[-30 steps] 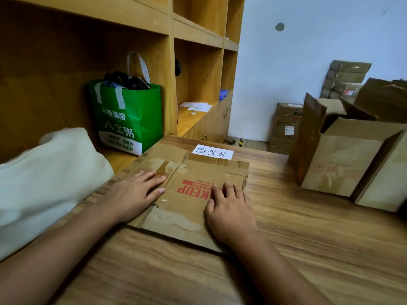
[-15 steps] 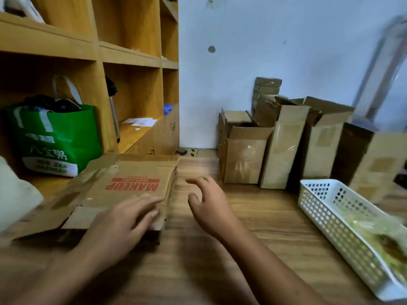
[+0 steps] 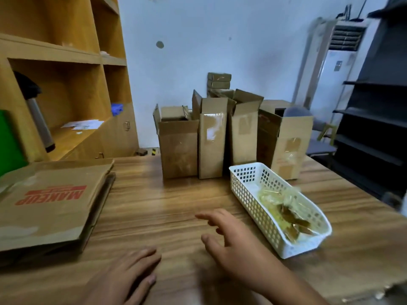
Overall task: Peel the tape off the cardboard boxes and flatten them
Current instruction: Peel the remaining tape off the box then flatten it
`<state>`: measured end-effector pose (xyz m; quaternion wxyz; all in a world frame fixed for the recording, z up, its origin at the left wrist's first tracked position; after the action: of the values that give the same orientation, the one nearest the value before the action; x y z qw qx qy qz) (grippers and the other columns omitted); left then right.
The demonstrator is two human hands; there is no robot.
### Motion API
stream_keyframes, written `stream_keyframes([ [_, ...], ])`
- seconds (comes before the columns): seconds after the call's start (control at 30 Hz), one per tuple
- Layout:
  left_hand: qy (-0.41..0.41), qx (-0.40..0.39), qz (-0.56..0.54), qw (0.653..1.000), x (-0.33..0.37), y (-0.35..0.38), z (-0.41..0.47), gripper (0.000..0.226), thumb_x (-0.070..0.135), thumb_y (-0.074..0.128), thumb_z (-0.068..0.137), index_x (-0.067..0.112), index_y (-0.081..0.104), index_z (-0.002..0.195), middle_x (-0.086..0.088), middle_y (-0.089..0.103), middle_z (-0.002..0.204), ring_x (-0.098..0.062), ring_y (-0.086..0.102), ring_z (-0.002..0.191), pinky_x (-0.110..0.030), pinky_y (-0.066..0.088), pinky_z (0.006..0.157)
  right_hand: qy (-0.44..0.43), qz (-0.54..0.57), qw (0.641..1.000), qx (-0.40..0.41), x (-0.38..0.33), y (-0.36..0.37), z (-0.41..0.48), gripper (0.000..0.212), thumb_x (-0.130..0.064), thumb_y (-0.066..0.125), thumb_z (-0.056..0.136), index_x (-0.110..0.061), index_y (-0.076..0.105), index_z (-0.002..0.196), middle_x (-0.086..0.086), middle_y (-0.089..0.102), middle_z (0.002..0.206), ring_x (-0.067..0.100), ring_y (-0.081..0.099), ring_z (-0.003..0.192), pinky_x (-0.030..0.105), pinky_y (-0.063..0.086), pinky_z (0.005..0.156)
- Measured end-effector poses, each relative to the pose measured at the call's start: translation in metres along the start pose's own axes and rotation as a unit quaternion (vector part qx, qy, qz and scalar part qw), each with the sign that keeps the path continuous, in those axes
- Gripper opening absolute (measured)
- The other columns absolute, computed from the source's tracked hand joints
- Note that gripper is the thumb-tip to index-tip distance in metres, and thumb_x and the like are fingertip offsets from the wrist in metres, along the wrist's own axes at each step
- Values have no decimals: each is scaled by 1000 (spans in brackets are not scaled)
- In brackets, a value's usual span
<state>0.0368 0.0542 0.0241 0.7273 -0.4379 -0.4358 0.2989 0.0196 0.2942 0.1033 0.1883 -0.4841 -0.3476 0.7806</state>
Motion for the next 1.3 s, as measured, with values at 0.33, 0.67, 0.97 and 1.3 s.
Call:
stream_keyframes([
  [0.33, 27, 16, 40, 999, 7, -2, 1, 49, 66, 33, 99, 42, 69, 122, 25, 63, 128, 15, 47, 122, 1, 24, 105, -39, -148, 982, 109, -41, -57, 151, 63, -19, 58, 92, -26, 35, 151, -9, 30, 156, 23, 64, 109, 44, 56, 85],
  [0.67, 29, 24, 53, 998, 10, -5, 2, 41, 63, 48, 85, 45, 72, 113, 28, 65, 122, 12, 47, 119, 0, 13, 108, 3, -289, 956, 57, -36, -56, 257, 69, -7, 53, 90, -26, 33, 154, 3, 48, 148, 30, 56, 125, 44, 52, 92],
  [0.97, 26, 1, -1, 1000, 3, -4, 3, 41, 64, 47, 88, 49, 66, 120, 34, 59, 128, 17, 51, 120, -5, 39, 96, -76, -361, 919, 140, -46, -51, 240, 40, -2, 55, 91, -22, 65, 124, 3, 61, 113, 31, 66, 98, 32, 40, 62],
  [1.3, -19, 61, -5, 998, 10, -12, -8, 44, 66, 37, 90, 55, 58, 127, 43, 50, 132, 21, 39, 127, -4, 34, 96, -169, -315, 912, 201, -69, -51, 132, 25, -19, 63, 97, -25, 69, 120, -4, 63, 110, 26, 68, 79, 30, 44, 49],
])
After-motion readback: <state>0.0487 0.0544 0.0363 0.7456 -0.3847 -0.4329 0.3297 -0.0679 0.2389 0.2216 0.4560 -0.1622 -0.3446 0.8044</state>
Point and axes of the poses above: each hand's wrist, its own z-axis towards the middle knuckle, its own y-axis out of the palm, x = y × z, the point moved 5 cm from there along z, towards the middle knuckle
